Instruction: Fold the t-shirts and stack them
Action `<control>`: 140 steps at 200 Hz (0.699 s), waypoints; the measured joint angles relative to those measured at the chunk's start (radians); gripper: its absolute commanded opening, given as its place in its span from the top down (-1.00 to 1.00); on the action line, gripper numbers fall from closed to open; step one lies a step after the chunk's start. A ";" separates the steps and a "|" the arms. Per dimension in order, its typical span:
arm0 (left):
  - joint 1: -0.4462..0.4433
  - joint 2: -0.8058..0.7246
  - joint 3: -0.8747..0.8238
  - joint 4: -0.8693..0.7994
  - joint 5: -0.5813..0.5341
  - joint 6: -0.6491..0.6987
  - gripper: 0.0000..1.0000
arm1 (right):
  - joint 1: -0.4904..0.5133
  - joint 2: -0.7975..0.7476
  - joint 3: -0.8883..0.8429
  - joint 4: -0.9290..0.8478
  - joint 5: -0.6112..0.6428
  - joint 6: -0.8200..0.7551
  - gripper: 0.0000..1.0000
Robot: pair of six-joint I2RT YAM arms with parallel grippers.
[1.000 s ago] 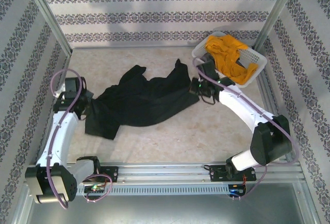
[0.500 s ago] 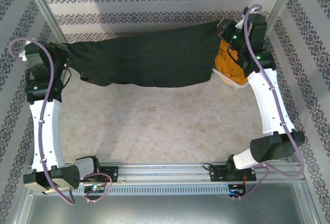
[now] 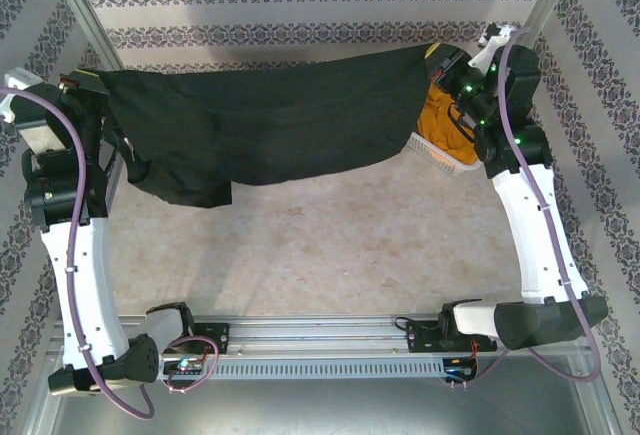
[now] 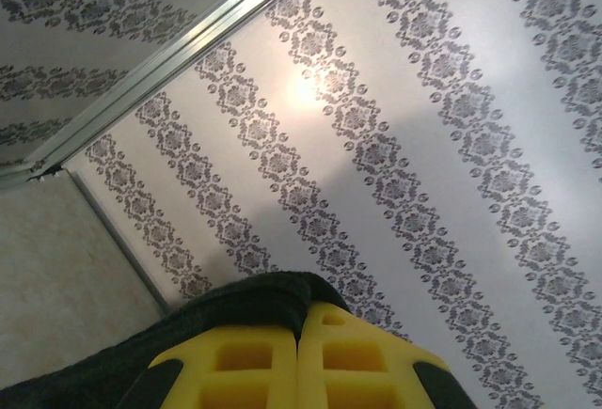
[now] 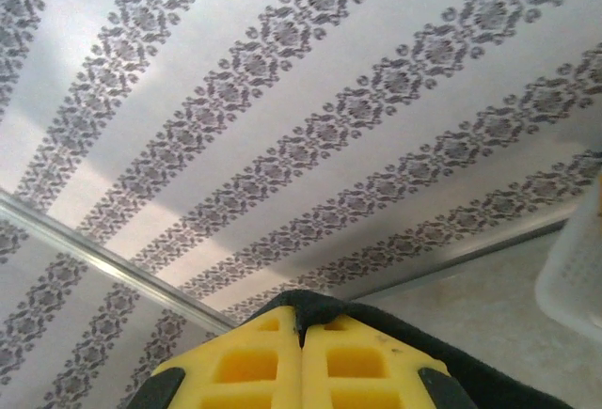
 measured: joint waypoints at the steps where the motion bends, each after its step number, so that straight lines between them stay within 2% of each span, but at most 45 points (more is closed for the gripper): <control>1: 0.000 0.002 0.000 0.000 0.001 0.000 1.00 | 0.002 0.003 0.000 0.006 -0.001 0.000 1.00; 29: 0.005 0.129 0.000 0.003 0.075 0.005 1.00 | 0.048 0.146 0.027 0.063 -0.046 0.023 1.00; 56: 0.012 0.319 -0.008 0.024 0.166 0.012 1.00 | 0.074 0.342 0.084 0.091 -0.091 0.049 1.00; 91: 0.040 0.470 0.005 0.036 0.237 0.013 1.00 | 0.075 0.584 0.301 0.077 -0.120 0.075 1.00; 114: 0.074 0.539 0.141 0.031 0.259 0.012 1.00 | 0.066 0.695 0.523 0.061 -0.124 0.089 1.00; 140: 0.115 0.562 0.369 0.032 0.255 0.012 1.00 | 0.037 0.725 0.711 0.053 -0.122 0.110 1.00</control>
